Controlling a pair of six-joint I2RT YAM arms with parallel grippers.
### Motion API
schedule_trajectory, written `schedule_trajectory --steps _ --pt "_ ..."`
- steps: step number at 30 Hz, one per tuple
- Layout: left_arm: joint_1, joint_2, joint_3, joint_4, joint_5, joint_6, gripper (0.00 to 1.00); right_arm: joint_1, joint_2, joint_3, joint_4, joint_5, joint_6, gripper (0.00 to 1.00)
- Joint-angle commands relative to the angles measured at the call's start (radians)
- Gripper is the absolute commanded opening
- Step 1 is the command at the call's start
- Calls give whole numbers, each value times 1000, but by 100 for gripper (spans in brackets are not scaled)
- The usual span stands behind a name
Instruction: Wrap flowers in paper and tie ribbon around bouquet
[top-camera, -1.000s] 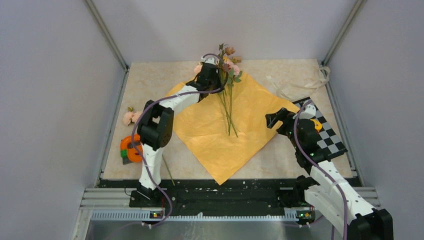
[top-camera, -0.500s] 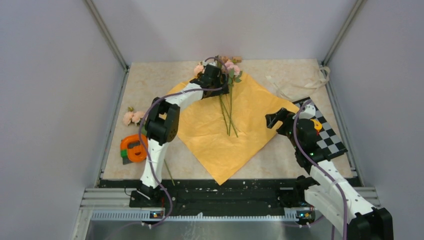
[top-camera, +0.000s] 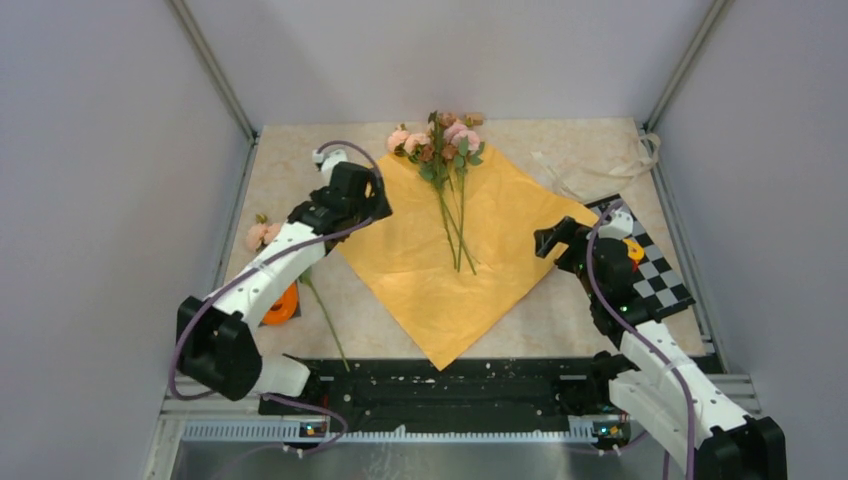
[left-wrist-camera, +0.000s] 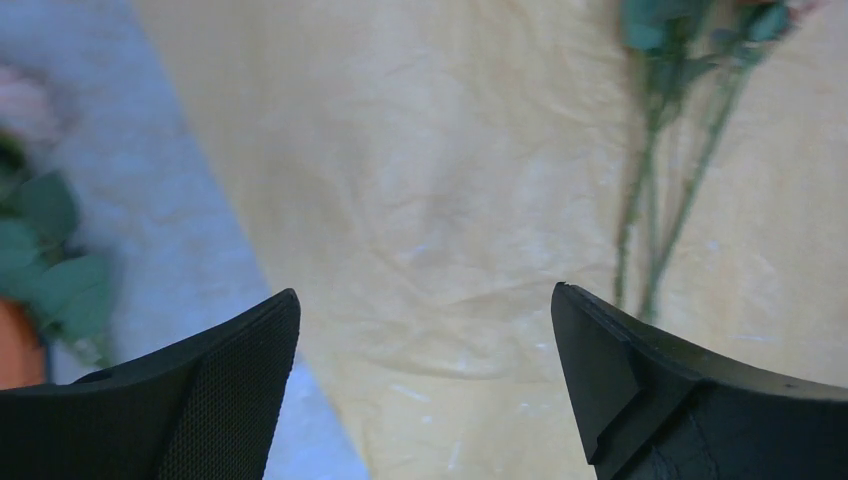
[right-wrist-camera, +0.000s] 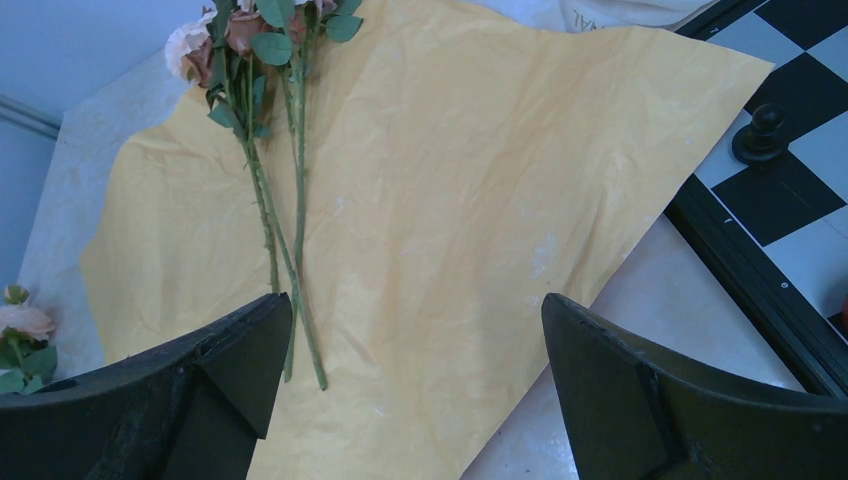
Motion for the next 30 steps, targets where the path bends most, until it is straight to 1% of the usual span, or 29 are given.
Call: schedule_trajectory --steps 1,4,7,11,13,16,17,20,22,23,27,30 --pt "109 -127 -212 -138 -140 -133 99 -7 11 30 34 7 -14 99" --pt "208 -210 -326 -121 -140 -146 99 -7 20 29 42 -9 -10 99" --pt "317 -267 -415 -78 -102 -155 99 -7 28 27 53 -11 -9 99" --pt "425 -272 -498 7 -23 -142 99 -7 43 29 60 -21 -6 99" --pt "448 -237 -526 62 26 -130 99 -8 48 30 59 -27 -6 99" --pt "454 -151 -528 116 55 -106 98 -8 45 30 54 -29 -5 99" --pt "479 -122 -511 114 58 -105 95 -7 42 32 50 -29 -5 99" --pt "490 -47 -489 128 79 -104 86 -8 33 29 49 -31 -4 99" --pt "491 -10 -478 138 100 -105 81 -7 29 25 54 -26 -3 99" --pt "490 6 -468 131 97 -109 80 -7 29 25 54 -27 -2 99" --pt "491 45 -426 58 57 -122 80 -7 29 26 54 -32 -1 99" --pt "490 3 -420 28 49 -123 80 -8 32 26 56 -31 -1 99"
